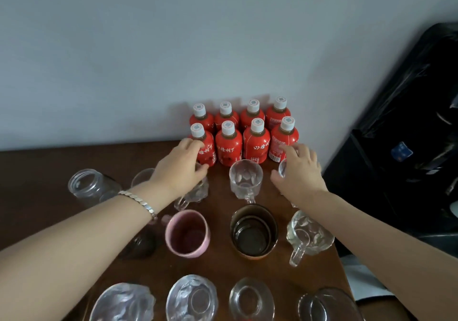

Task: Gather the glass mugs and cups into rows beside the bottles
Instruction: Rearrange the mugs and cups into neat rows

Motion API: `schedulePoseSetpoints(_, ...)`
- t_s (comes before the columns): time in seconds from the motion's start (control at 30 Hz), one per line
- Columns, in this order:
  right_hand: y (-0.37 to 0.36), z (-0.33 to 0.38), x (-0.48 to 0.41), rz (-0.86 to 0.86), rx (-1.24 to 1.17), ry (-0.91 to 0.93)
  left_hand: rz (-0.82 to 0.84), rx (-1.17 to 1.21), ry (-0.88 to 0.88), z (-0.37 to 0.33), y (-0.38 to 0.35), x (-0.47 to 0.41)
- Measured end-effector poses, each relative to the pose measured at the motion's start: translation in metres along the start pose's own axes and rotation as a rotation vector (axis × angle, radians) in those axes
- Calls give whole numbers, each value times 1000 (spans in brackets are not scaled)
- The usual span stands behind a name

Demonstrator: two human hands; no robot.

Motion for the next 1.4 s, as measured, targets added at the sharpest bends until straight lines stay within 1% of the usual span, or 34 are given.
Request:
schedulePoseSetpoints(0.07, -5, 28, 2, 33, -90, 11, -3, -35, 72, 36, 13, 4)
schedulePoseSetpoints(0.17, -31, 75, 4, 178, -125, 36, -5, 4, 214, 87, 26, 9)
schedulePoseSetpoints(0.2, -43, 90, 5, 226, -102, 42, 24, 5, 239, 100, 26, 11)
schedulePoseSetpoints(0.27, -65, 114, 5, 303, -44, 6, 132, -16, 254, 117, 19, 18)
schedulePoseSetpoints(0.33, -85, 127, 3, 351, -9, -90, 251, -35, 232, 127, 9, 25)
schedulePoseSetpoints(0.43, -107, 142, -8, 350, 42, -177, 360, -36, 185, 135, -3, 28)
schedulePoseSetpoints(0.53, -120, 151, -19, 343, 67, -146, 416, -81, 91, 138, -11, 23)
schedulePoseSetpoints(0.67, -123, 150, -23, 364, 98, 1, 456, -69, 38, 139, -21, 16)
schedulePoseSetpoints(0.77, -123, 150, -18, 390, 135, 114, 421, -109, 52, 140, -25, 14)
schedulePoseSetpoints(0.8, -124, 150, -16, 396, 144, 133, 401, -115, 94, 142, -26, 13)
schedulePoseSetpoints(0.87, -126, 149, -12, 404, 133, 127, 369, -92, 239, 151, -26, 14)
schedulePoseSetpoints(0.93, -129, 145, -10, 411, 98, 77, 334, -33, 383, 160, -23, 17)
schedulePoseSetpoints(0.97, -130, 144, -10, 408, 85, 50, 319, -17, 420, 163, -21, 18)
schedulePoseSetpoints(1.07, -129, 141, -11, 357, 45, 5, 289, 3, 433, 163, -19, 22)
schedulePoseSetpoints(1.2, -128, 139, -10, 281, -6, -77, 284, 112, 388, 159, -21, 23)
schedulePoseSetpoints(1.27, -129, 138, -10, 250, -41, -111, 260, 123, 377, 160, -20, 23)
schedulePoseSetpoints(1.4, -130, 138, -10, 219, -55, -122, 220, 133, 377, 160, -20, 25)
Point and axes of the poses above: each hand's wrist, its own x-axis away from the middle knuckle, its own y-axis out of the back of the hand, z = x × y, the point moved 8 cm from there along -x, towards the middle knuckle, and after that the axes turned 2 degrees about y, right-handed, at the moved point
